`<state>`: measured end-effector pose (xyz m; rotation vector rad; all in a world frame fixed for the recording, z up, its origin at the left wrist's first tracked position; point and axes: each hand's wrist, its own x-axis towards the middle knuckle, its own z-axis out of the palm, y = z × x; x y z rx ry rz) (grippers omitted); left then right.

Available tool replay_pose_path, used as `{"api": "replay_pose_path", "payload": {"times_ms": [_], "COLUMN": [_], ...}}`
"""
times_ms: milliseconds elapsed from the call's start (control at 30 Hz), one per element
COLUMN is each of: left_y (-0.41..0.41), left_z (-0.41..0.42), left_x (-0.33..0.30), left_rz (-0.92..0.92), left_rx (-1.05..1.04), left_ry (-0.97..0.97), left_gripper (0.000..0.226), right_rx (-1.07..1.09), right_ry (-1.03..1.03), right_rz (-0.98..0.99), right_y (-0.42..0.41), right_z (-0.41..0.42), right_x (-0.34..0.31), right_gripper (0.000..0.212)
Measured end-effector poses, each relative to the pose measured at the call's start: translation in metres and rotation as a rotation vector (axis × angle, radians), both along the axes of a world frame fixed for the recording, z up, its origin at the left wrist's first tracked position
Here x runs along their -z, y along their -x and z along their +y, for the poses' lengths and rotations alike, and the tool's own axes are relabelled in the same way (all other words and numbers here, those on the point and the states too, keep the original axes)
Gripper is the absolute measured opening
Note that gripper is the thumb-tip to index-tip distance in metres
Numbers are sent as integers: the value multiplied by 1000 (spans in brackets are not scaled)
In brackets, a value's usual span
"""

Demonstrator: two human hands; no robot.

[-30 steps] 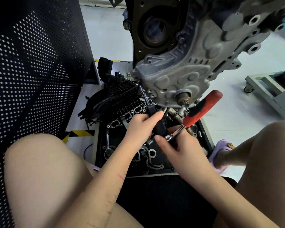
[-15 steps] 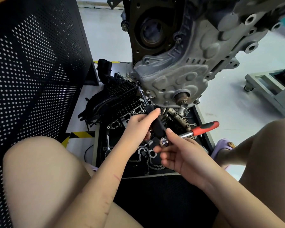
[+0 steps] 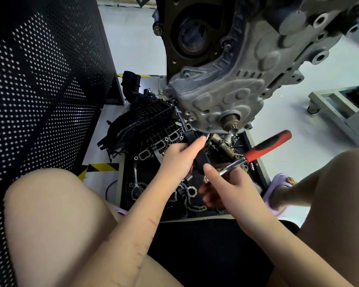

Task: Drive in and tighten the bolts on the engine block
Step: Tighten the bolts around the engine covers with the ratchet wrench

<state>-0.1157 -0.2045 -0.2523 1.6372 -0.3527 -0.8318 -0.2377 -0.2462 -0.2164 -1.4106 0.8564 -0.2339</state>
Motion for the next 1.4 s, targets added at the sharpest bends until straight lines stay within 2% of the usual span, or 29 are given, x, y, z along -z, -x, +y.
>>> {"api": "replay_pose_path", "payload": {"times_ms": [100,200,233,300,367,433,533,667,800,900,1000,1267,1400], "left_y": [1,2,1,1,1,-1,-2,-3,-2,-2,0,-1,-2], "left_z": [-1,-1,-1,0,1,2,1,0,-1,-1,-1,-3,-5], "left_x": [0,-1,0,-1,-2,-5,-9,-12,-10,-8,-7,-3,-3], "left_rz": [-18,-37,-51,-60,-32,25,114,235,225,179,160,192,192], "left_rx": [-1,-22,-33,-43,-40,-17,-3,-12,4,-20,-27,-69,-77], "left_ry": [-8,-8,-15,-13,4,13,37,137,128,109,87,75,82], "left_gripper": [41,41,43,43,40,40,39,38,38,40,46,46,46], "right_rx": [-54,-172,-201,-203,-151,-101,-8,40,75,85,54,-46,-108], "right_ry": [403,815,886,890,747,492,-2,-452,-685,-721,-586,242,536], "right_rz": [60,185,206,184,120,68,-46,-109,-116,-117,-119,-7,48], "right_y": [0,0,-1,-2,-1,-2,-3,-5,-7,-7,-6,-5,-4], "right_z": [-1,1,2,3,2,2,2,2,1,1,2,5,3], "right_x": [0,1,1,2,4,3,-2,-10,-12,-11,-10,-7,-7], "right_gripper": [15,25,29,31,21,14,20,29,34,30,30,22,29]}}
